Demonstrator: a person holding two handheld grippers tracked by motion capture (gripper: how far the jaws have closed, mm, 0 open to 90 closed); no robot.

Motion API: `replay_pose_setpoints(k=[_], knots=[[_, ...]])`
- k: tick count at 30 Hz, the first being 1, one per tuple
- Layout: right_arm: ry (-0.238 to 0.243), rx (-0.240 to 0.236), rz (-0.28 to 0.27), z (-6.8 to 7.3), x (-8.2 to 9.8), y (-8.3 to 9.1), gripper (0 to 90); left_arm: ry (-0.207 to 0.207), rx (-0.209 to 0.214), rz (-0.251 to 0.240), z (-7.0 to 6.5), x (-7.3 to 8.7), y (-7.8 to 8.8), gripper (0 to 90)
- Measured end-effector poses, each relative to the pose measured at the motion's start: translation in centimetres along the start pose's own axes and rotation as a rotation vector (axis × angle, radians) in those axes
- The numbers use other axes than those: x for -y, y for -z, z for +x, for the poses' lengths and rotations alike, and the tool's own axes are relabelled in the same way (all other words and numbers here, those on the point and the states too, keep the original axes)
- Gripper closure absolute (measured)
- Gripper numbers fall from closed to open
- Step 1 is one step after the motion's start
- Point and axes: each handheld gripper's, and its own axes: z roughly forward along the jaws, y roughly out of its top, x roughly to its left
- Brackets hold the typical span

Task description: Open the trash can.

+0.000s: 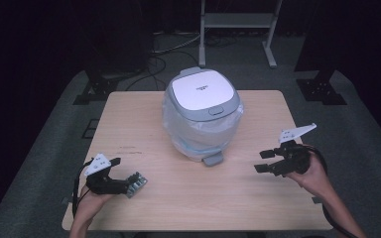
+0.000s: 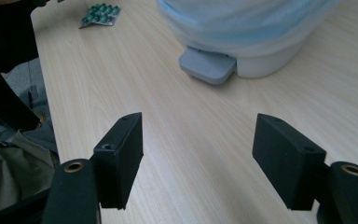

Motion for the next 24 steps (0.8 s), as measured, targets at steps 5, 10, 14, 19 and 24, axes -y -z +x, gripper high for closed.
replay_pose_setpoints(k=[5,10,14,19,24], knots=[[0.041,0.013,0.047,0.7,-2.3,1.0,32.4,-0.005,-0.008,-0.007,0.1,0.0,0.0,2.5],[0.055,0.008,0.042,1.1,-3.9,1.7,33.7,0.004,-0.01,-0.009,0.3,0.2,0.1,2.5],[0.084,-0.007,0.022,1.8,-6.2,2.6,36.5,0.02,-0.011,-0.011,0.4,0.5,0.2,2.6],[0.122,-0.005,0.023,2.7,-8.2,3.1,36.8,0.017,-0.009,-0.004,0.5,0.5,0.1,2.6],[0.145,-0.017,0.026,3.4,-10.1,3.4,37.6,0.019,0.002,0.006,0.4,0.6,-0.3,2.6]])
